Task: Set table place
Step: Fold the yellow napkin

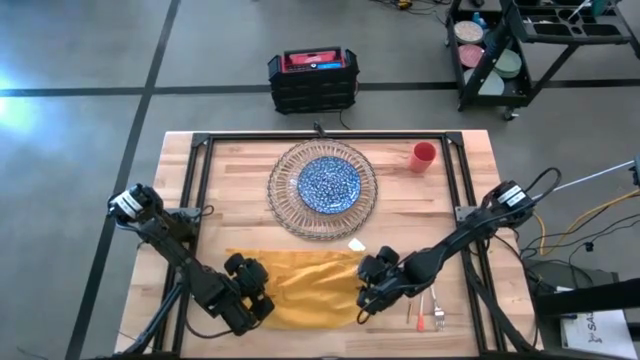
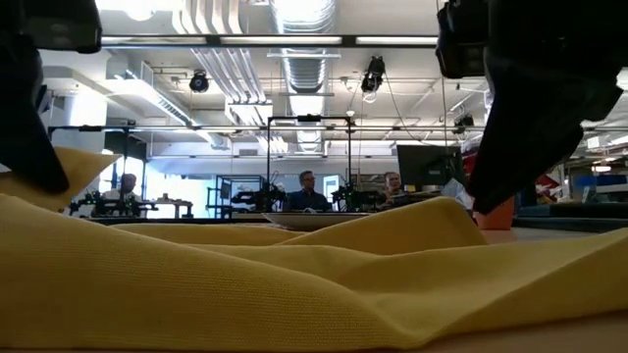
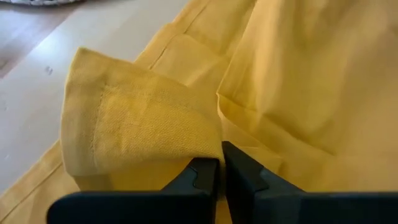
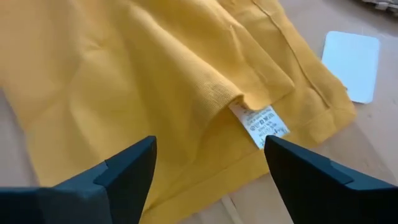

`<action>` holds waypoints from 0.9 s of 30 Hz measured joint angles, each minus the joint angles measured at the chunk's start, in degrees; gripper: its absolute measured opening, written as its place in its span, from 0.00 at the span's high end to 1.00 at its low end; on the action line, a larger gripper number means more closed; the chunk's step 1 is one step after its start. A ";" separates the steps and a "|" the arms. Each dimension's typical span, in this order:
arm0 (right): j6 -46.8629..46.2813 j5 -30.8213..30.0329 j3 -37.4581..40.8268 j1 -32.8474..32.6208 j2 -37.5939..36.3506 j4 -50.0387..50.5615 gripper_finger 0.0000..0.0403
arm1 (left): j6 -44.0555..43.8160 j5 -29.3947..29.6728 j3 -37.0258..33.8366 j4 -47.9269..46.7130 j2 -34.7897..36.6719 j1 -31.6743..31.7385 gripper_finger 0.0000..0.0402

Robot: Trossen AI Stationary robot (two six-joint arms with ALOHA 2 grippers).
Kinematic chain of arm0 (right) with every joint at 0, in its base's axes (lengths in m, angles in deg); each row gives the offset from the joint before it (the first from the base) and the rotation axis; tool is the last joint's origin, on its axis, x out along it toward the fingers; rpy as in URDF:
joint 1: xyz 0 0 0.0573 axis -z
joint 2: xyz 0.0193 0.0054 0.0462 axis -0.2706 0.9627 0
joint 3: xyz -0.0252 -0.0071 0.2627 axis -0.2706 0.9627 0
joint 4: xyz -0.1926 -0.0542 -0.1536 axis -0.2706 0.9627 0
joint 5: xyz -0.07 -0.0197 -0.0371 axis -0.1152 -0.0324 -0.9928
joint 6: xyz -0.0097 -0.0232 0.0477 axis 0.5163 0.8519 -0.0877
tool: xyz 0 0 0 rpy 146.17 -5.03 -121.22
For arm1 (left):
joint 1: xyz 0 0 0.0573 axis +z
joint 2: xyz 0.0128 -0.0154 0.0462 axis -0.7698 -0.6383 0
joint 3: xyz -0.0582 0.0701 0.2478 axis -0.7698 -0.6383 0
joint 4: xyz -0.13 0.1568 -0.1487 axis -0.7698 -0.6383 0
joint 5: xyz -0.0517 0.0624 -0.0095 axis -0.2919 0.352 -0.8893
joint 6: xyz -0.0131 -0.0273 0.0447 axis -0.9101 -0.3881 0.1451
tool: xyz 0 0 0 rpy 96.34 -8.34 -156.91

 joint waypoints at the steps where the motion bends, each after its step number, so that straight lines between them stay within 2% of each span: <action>1: 0.46 -0.01 0.40 0.22 0.21 -0.51 0.30 | 0.02 0.05 0.00 0.14 0.00 0.17 0.99; 8: 3.50 0.08 3.31 2.70 0.39 -4.46 0.32 | -0.28 0.24 0.00 1.24 0.00 0.24 0.99; 13: 8.27 3.32 3.84 4.49 0.78 -11.93 0.32 | -0.35 1.34 -0.27 1.10 0.00 0.24 1.00; 17: 10.36 4.21 3.97 6.36 0.89 -12.36 0.38 | -0.95 1.36 -0.48 1.17 -0.02 0.24 0.99; 21: 10.73 6.09 4.21 7.45 0.89 -11.35 0.54 | -1.26 1.38 -1.40 0.73 -0.02 0.22 1.00; 26: 14.30 8.55 4.03 7.46 0.87 -11.51 0.92 | -4.01 1.29 -3.92 0.57 -0.02 0.24 0.99; 27: 15.55 8.59 3.75 7.47 0.85 -11.54 0.96 | -5.05 1.25 -4.50 0.50 -0.02 0.24 0.99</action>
